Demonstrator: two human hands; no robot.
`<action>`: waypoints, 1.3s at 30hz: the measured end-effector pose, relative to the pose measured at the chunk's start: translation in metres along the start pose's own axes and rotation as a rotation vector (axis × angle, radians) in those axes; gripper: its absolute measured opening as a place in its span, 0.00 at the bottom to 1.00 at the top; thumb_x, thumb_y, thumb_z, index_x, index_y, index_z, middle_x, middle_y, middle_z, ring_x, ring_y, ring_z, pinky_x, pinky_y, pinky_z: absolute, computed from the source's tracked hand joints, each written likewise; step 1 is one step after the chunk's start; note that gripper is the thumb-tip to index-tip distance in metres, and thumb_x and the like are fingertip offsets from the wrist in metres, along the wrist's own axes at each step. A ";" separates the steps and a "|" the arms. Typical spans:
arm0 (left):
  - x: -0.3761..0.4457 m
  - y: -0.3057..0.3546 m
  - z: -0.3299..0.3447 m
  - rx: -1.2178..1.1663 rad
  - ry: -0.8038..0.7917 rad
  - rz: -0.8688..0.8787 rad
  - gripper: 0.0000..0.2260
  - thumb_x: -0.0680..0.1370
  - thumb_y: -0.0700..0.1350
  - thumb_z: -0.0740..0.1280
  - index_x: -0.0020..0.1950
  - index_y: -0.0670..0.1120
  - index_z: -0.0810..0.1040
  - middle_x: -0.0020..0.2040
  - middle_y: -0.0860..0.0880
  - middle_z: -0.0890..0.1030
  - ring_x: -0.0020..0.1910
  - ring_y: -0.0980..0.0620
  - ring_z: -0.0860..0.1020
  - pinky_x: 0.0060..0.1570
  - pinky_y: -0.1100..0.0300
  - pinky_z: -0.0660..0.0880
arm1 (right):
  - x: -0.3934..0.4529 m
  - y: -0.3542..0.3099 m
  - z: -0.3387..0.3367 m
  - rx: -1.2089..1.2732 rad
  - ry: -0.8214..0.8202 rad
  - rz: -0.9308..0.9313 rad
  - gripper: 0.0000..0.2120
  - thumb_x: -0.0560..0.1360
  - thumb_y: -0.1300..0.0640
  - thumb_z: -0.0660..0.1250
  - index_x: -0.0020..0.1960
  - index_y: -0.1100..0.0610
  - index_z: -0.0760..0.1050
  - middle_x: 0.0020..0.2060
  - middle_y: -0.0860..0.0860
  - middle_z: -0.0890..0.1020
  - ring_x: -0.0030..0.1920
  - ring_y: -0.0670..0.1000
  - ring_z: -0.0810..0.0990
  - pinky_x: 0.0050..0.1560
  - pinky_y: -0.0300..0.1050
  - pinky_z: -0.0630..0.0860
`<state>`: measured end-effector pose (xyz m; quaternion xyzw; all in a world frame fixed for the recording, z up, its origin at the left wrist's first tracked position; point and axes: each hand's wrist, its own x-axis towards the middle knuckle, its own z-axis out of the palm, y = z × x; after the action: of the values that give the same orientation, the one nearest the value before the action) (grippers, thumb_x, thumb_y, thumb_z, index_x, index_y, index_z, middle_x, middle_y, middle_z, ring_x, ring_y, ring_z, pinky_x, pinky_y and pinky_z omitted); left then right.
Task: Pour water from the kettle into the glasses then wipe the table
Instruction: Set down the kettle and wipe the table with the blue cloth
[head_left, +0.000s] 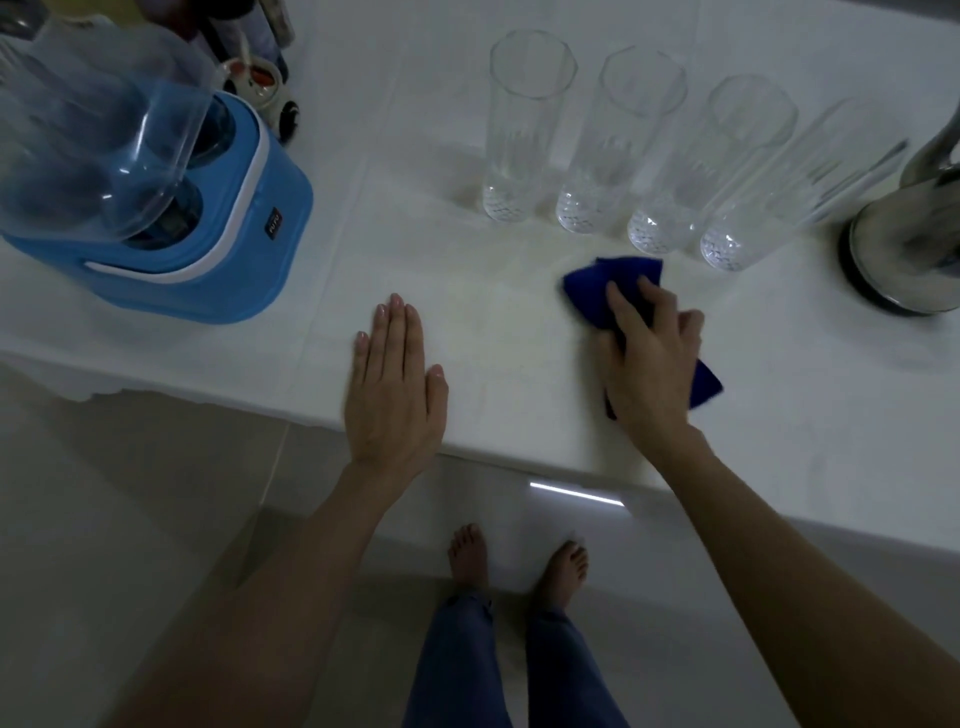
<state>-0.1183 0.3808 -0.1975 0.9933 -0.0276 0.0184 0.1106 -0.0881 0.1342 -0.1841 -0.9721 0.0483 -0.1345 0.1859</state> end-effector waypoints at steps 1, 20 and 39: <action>0.000 0.000 0.000 -0.007 0.002 0.003 0.28 0.80 0.49 0.47 0.78 0.38 0.52 0.79 0.41 0.53 0.78 0.45 0.51 0.77 0.47 0.50 | 0.009 -0.013 0.008 0.002 -0.013 0.013 0.21 0.75 0.57 0.61 0.67 0.58 0.77 0.68 0.63 0.73 0.53 0.68 0.71 0.55 0.60 0.69; 0.016 -0.025 -0.003 0.041 0.032 -0.112 0.28 0.80 0.49 0.44 0.78 0.38 0.52 0.79 0.40 0.53 0.78 0.44 0.51 0.76 0.47 0.50 | 0.004 -0.044 0.016 0.048 0.072 0.203 0.20 0.76 0.56 0.62 0.66 0.57 0.78 0.66 0.60 0.74 0.56 0.64 0.69 0.47 0.55 0.75; 0.013 -0.032 -0.005 -0.085 0.080 -0.082 0.26 0.79 0.44 0.48 0.76 0.33 0.56 0.77 0.36 0.56 0.77 0.41 0.55 0.76 0.46 0.49 | 0.039 -0.125 0.060 0.082 -0.017 0.012 0.18 0.73 0.58 0.63 0.62 0.60 0.80 0.63 0.64 0.78 0.46 0.67 0.74 0.44 0.55 0.75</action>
<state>-0.1032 0.4122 -0.1991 0.9864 0.0166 0.0525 0.1546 -0.0287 0.2650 -0.1817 -0.9645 0.0468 -0.1268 0.2269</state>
